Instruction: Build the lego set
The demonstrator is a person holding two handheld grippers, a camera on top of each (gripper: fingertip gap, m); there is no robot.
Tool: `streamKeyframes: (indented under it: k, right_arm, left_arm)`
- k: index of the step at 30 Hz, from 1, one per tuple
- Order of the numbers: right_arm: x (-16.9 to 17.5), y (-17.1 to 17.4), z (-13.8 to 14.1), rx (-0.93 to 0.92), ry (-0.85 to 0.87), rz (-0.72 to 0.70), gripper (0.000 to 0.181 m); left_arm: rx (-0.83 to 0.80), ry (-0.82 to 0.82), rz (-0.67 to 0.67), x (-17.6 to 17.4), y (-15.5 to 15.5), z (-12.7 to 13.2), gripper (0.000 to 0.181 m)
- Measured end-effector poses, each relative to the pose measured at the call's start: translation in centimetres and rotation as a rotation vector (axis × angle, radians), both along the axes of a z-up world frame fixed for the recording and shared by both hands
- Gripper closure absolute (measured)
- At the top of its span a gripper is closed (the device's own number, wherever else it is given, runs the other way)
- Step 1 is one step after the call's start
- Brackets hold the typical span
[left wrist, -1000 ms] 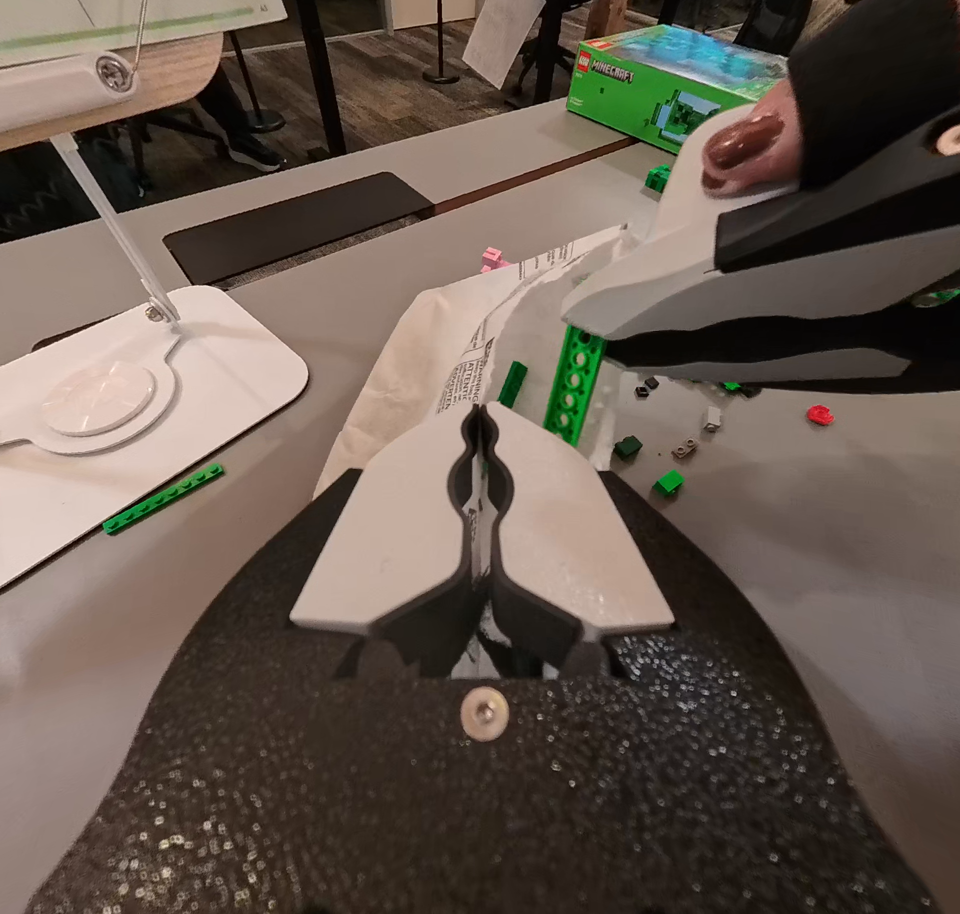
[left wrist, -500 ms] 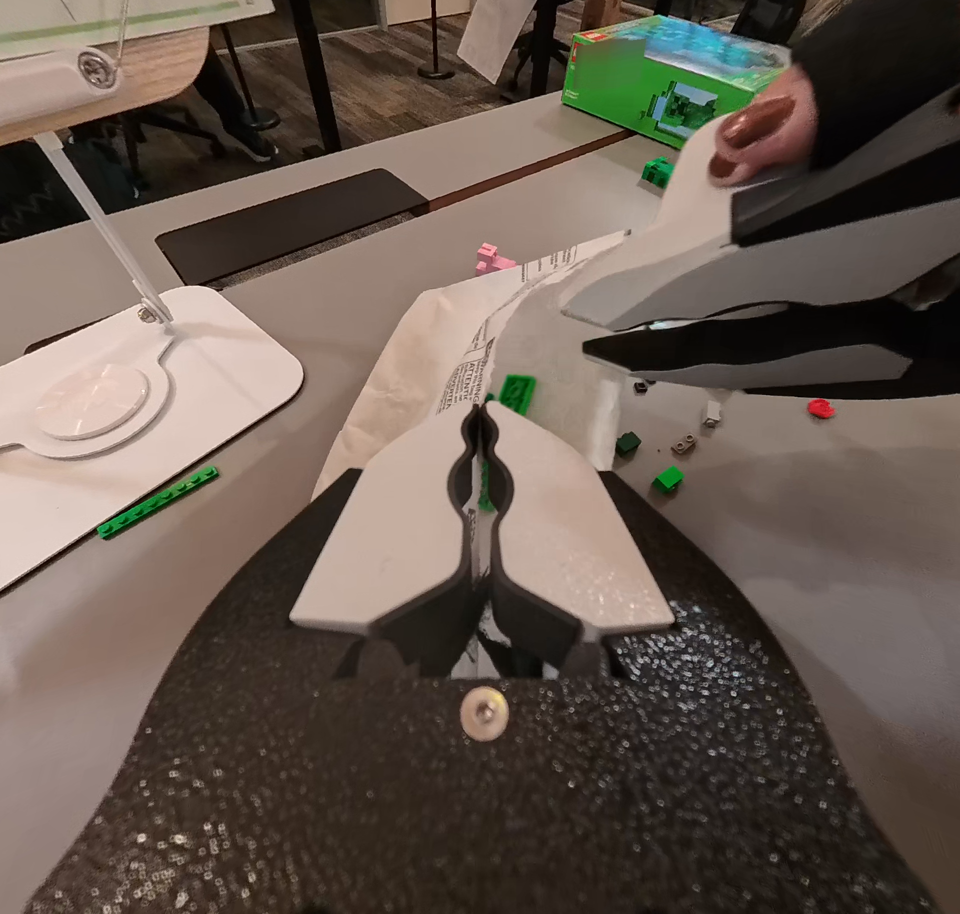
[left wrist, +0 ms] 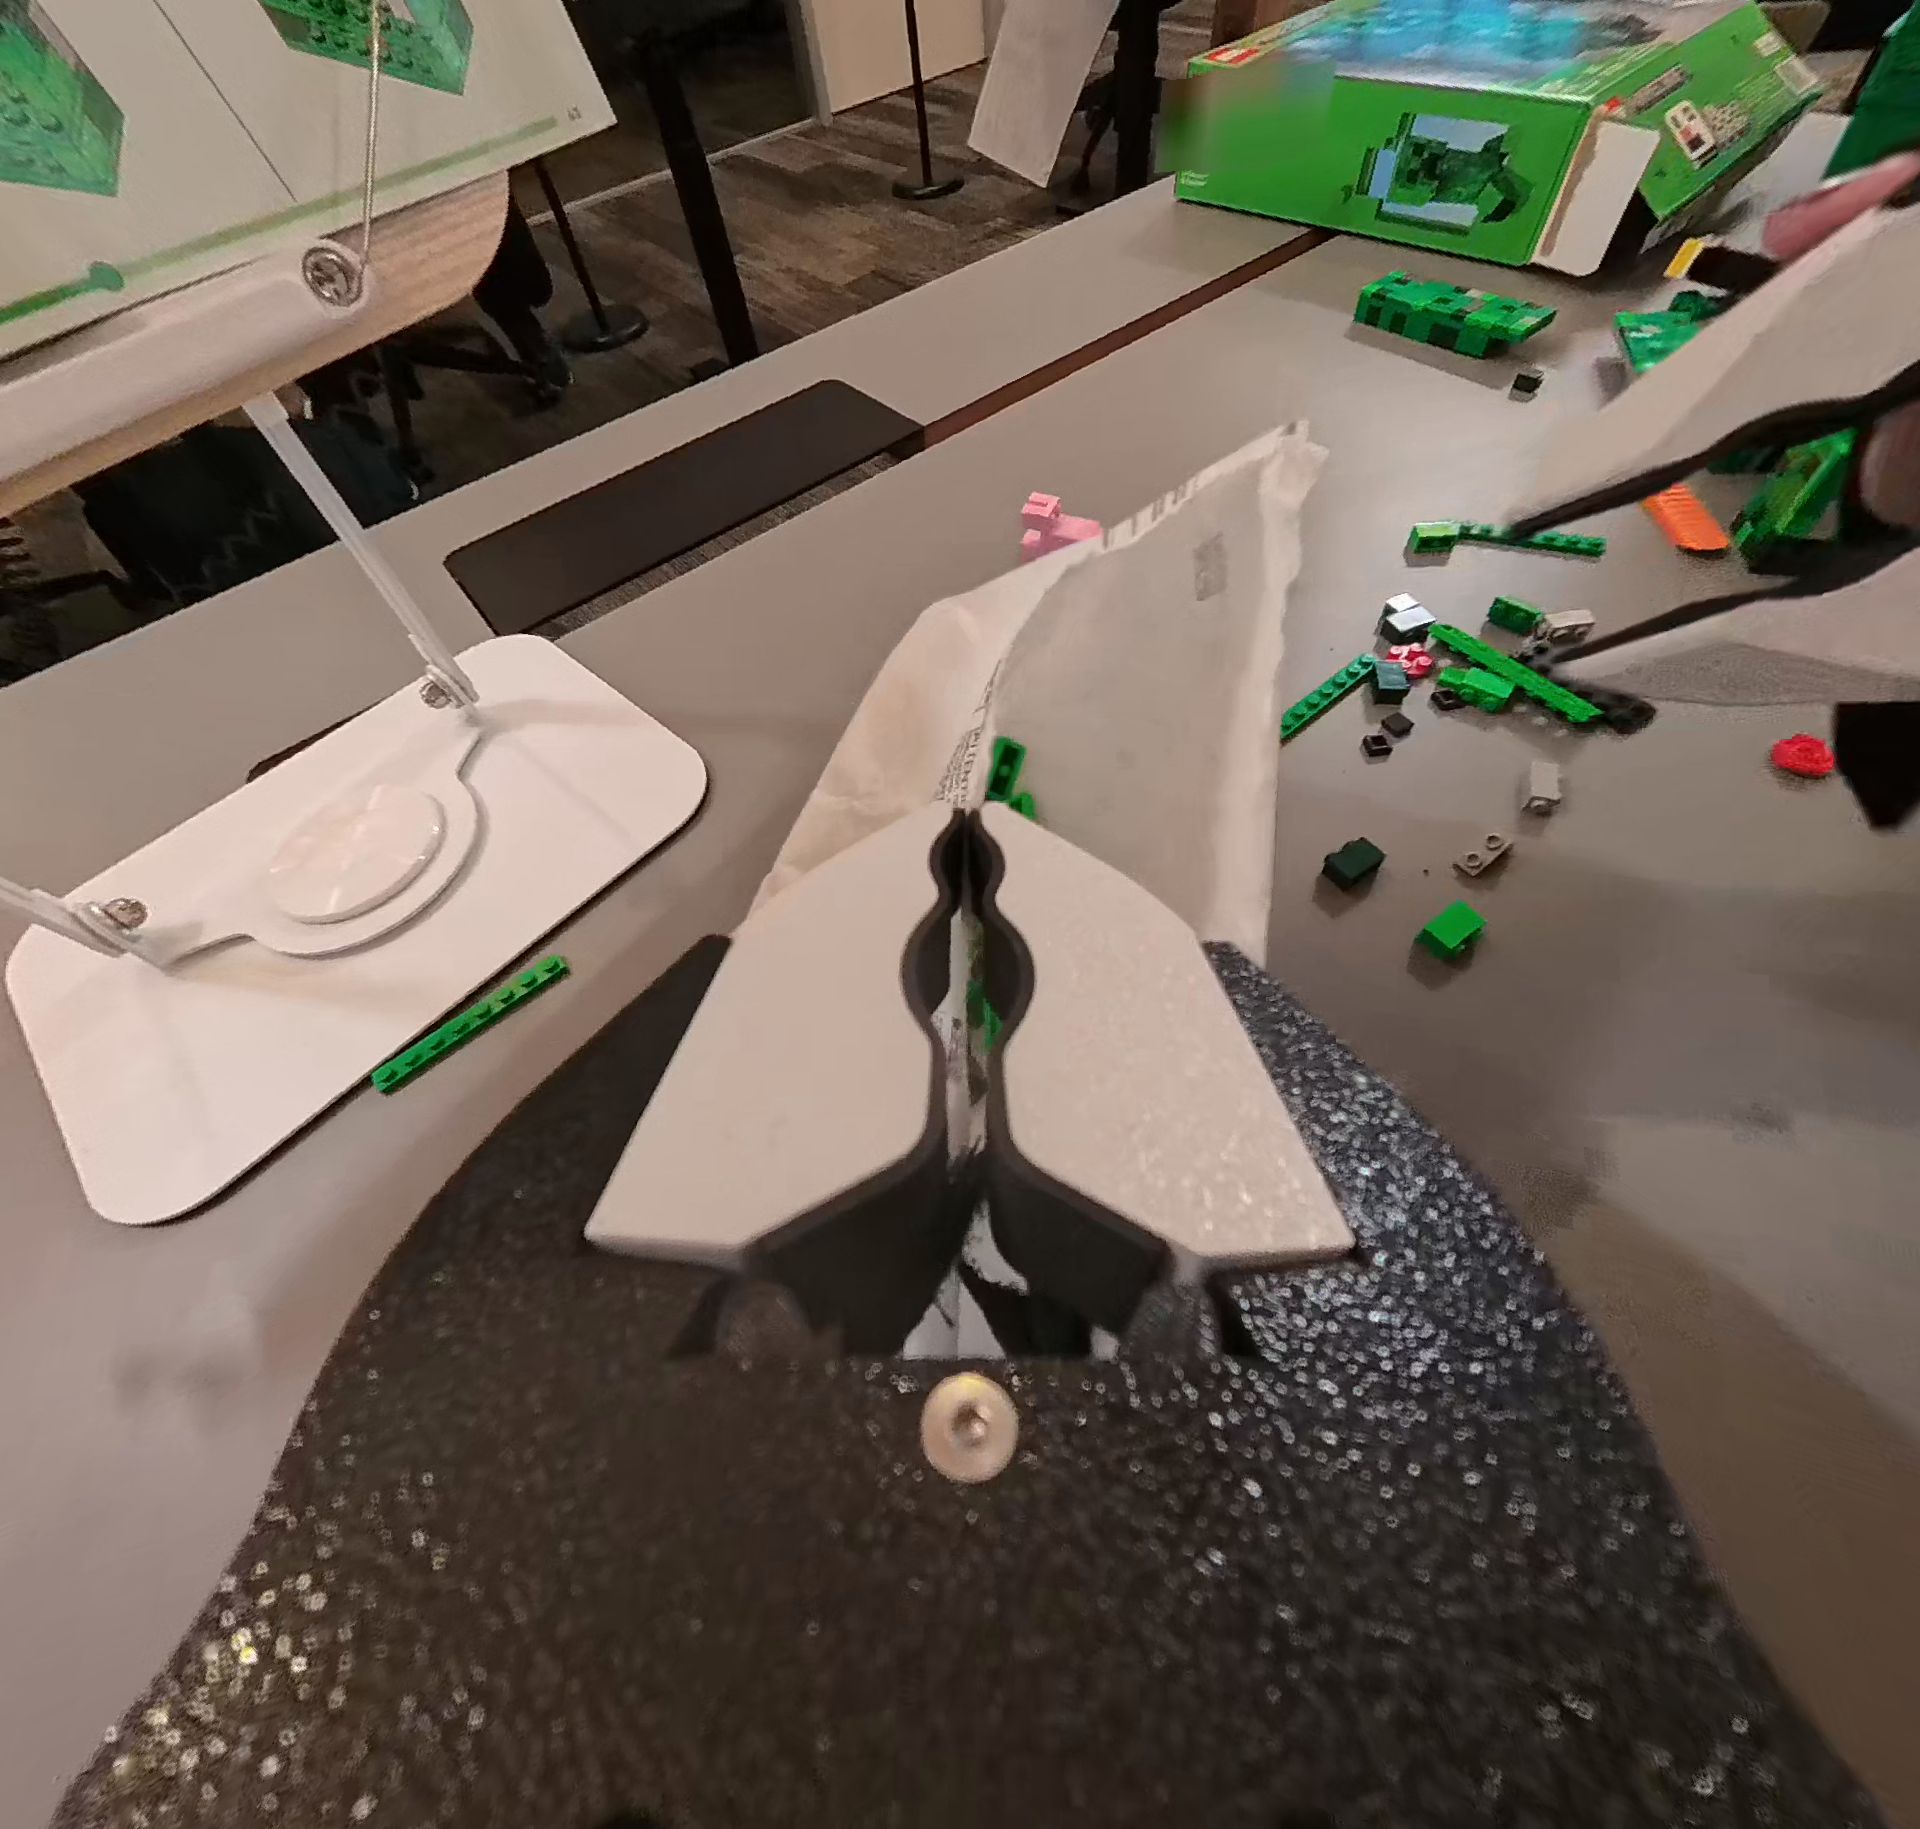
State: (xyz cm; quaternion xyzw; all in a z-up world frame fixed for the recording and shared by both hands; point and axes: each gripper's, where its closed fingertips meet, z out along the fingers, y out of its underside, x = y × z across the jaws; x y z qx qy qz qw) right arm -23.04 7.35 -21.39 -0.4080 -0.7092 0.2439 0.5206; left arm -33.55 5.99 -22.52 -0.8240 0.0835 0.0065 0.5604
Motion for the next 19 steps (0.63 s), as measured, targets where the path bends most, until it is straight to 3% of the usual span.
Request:
streamKeyframes:
  k: [1, 5, 10, 16, 19]
  right_arm:
    - [0.4, 0.0, 0.0, -0.095, 0.058, -0.014, 0.157]
    - [1.7, 1.5, -1.0, -0.223, 0.192, -0.104, 0.156]
    - [2.7, 2.6, -2.6, -0.202, 0.193, -0.157, 0.156]
    - [2.7, 2.3, -2.7, -0.112, 0.198, -0.169, 0.155]
    - [2.6, 2.0, -2.7, -0.062, 0.204, -0.164, 0.154]
  left_arm:
    - [-0.002, 0.006, -0.001, 0.0, 0.0, -0.1, 0.181]
    - [-0.018, 0.042, -0.007, -0.1, 0.0, -0.4, 0.181]
    - [-0.087, 0.099, -0.117, 1.1, -0.5, -1.3, 0.181]
    - [-0.064, 0.069, -0.142, 0.9, -0.8, -0.8, 0.181]
    - [-0.086, 0.088, -0.220, 1.4, -1.3, -1.4, 0.181]
